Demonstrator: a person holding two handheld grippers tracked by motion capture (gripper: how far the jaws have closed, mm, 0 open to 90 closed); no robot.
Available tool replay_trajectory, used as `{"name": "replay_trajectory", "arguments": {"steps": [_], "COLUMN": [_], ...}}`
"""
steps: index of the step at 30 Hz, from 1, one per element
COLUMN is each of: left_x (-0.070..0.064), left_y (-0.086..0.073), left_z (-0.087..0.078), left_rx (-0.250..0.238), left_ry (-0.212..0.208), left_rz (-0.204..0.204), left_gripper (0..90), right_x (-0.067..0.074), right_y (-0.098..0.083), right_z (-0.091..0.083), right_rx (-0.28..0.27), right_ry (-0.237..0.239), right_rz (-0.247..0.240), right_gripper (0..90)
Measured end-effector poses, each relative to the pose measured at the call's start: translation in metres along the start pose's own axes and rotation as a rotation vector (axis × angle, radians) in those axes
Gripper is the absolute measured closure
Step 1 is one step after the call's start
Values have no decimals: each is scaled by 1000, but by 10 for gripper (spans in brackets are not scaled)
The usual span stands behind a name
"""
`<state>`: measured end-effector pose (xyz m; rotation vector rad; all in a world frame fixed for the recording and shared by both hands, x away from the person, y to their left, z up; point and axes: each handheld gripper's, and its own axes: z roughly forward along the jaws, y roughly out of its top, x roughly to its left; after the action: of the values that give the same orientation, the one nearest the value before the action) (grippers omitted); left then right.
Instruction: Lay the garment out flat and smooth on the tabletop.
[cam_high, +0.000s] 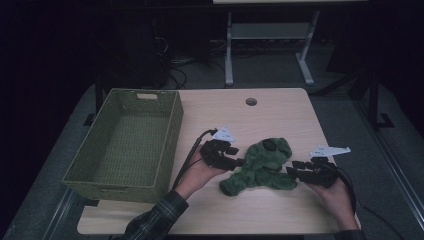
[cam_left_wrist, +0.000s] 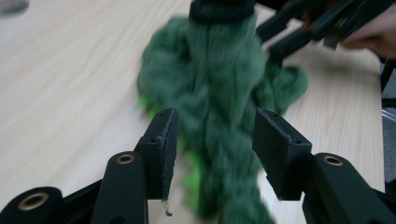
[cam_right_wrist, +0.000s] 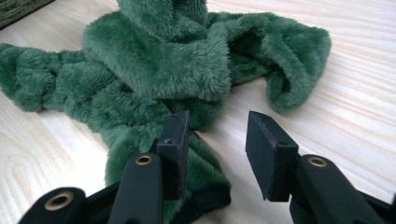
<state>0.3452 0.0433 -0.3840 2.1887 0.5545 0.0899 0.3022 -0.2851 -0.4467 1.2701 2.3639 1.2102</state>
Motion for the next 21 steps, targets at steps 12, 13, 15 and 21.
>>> {"name": "replay_trajectory", "arguments": {"steps": [12, 13, 15, 21], "left_x": [-14, -15, -16, -12], "left_y": [54, 56, 59, 57], "left_z": [40, 44, 52, 74], "left_rx": [-44, -46, -36, 11], "left_ry": [-49, -54, -57, -66], "left_rz": [109, 110, 113, 102], "left_gripper": [497, 500, 509, 698], "right_x": [-3, -3, -2, -1], "right_y": [0, -1, -1, 4], "right_z": [15, 17, 20, 29], "right_rx": [34, 34, 39, 49], "right_ry": [39, 40, 45, 66], "right_rz": [24, 12, 12, 7], "right_gripper": [531, 530, 526, 520]}}
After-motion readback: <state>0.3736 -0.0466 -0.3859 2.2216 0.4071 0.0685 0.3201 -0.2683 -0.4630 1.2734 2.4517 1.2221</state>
